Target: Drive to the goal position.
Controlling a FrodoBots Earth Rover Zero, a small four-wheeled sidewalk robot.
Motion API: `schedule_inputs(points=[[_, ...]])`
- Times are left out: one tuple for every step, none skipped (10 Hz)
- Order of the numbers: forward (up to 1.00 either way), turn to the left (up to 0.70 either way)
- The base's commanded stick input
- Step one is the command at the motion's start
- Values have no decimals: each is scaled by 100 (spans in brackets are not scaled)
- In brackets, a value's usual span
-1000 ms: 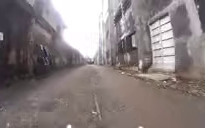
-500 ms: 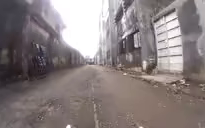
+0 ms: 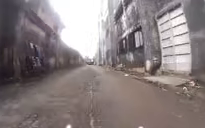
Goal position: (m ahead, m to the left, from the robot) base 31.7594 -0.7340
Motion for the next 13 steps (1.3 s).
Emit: schedule_inputs(points=[[70, 0], [70, 0], [70, 0], [70, 0], [70, 0], [70, 0], [70, 0], [70, 0], [70, 3], [70, 21], [70, 27], [70, 25], [70, 7]])
